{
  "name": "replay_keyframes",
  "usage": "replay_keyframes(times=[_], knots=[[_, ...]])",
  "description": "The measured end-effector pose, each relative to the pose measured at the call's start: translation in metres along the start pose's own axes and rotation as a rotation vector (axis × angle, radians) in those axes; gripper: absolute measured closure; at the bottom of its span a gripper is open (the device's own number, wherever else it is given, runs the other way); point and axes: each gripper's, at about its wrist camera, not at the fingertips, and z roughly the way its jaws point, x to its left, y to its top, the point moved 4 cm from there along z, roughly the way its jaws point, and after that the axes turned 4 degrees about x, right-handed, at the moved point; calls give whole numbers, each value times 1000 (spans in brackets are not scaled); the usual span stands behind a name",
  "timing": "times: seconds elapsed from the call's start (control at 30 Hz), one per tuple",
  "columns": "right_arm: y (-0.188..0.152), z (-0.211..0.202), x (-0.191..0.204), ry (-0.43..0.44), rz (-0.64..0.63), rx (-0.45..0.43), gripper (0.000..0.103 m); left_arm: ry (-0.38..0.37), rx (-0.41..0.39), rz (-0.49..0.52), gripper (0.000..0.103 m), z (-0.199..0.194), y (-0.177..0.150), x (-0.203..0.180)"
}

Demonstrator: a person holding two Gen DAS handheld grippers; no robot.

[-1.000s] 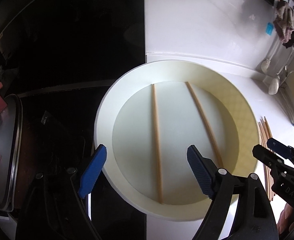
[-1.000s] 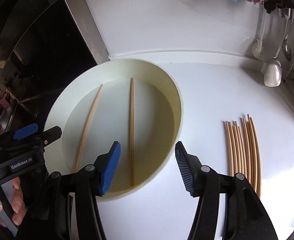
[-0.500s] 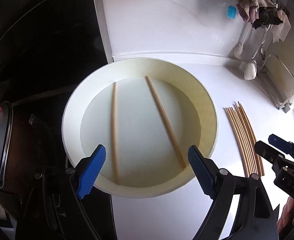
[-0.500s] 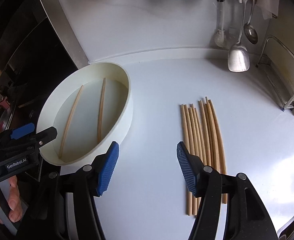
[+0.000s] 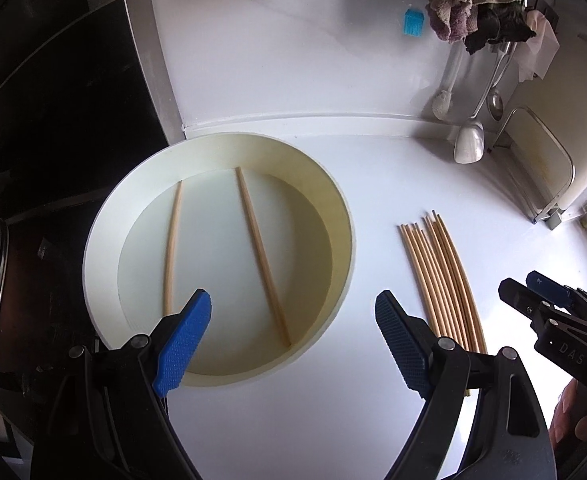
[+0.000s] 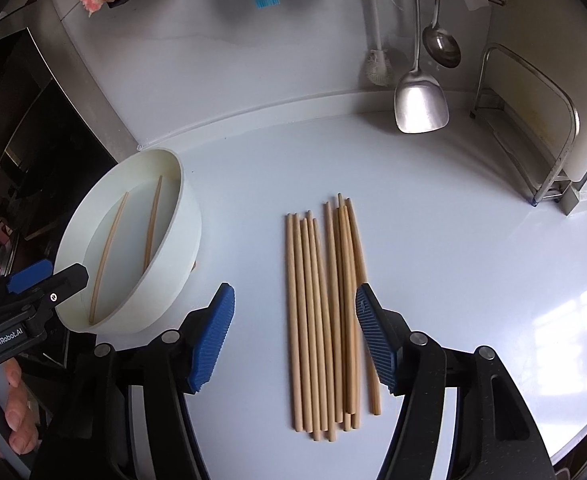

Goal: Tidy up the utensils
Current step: 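Move both open tools back over the remaining chopsticks on the counter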

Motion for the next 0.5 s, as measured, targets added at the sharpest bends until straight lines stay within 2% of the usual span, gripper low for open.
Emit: replay_keyframes(times=[0.2,0.37,0.43,0.5], knots=[[-14,-9,-46,9,135,-22,42,-8,-12,56,20,1,-5,-29],[-20,-10,-70,-39,126,-28,42,-16,18,61,20,15,-14,-53],[-21,-10,-77,-59,115,-37,38,-17,26,59,20,22,-18,-62],[-22,-7,-83,-75,96,-57,38,-21,20,54,16,30,-20,-69]])
